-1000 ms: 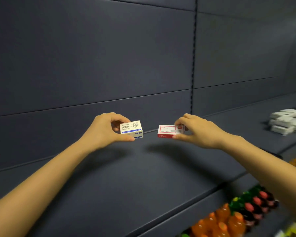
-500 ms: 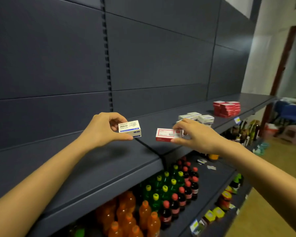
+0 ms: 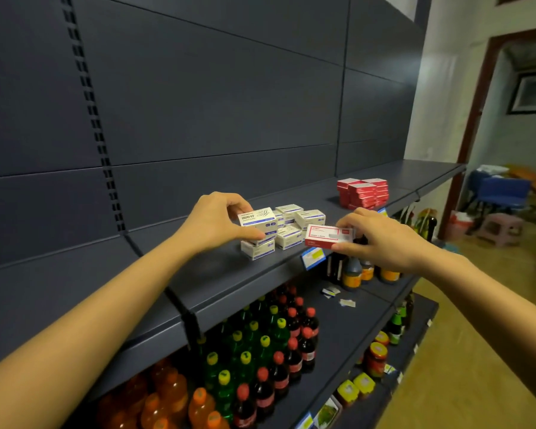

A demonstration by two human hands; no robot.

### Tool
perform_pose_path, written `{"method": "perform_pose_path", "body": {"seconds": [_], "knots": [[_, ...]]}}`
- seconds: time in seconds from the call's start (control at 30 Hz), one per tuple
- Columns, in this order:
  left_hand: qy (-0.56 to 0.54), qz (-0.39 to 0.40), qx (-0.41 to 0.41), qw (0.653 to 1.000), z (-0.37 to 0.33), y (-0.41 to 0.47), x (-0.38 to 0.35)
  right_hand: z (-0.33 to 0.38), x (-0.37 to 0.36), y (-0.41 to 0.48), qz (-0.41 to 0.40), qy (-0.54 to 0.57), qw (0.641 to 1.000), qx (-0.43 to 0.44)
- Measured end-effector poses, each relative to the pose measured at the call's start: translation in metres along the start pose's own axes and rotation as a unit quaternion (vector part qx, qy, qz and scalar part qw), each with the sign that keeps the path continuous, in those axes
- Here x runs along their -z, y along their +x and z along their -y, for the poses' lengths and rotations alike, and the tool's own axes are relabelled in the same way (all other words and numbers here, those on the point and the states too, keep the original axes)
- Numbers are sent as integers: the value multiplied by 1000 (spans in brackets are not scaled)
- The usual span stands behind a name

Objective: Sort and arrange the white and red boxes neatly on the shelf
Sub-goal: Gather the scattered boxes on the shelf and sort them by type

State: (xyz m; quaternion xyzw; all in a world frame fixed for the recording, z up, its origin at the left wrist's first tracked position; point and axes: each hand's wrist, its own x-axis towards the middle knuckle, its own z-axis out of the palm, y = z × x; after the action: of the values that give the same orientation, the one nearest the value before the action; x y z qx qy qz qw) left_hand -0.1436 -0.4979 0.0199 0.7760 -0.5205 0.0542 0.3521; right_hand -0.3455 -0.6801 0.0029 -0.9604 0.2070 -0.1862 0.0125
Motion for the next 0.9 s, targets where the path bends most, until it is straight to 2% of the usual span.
{"method": "perform_pose_path", "body": {"seconds": [0.33,0.7,0.9], "knots": [[76,-1,35,996,6,77,-77,-89,2,62,0,-4,999,35],[163,-9,69,984,11,86,-94,-125,-16,125,-16,74,989,126],[167,-17,85,982,-3,95,-97,-152,-25,149,-18,101,982,160]]}}
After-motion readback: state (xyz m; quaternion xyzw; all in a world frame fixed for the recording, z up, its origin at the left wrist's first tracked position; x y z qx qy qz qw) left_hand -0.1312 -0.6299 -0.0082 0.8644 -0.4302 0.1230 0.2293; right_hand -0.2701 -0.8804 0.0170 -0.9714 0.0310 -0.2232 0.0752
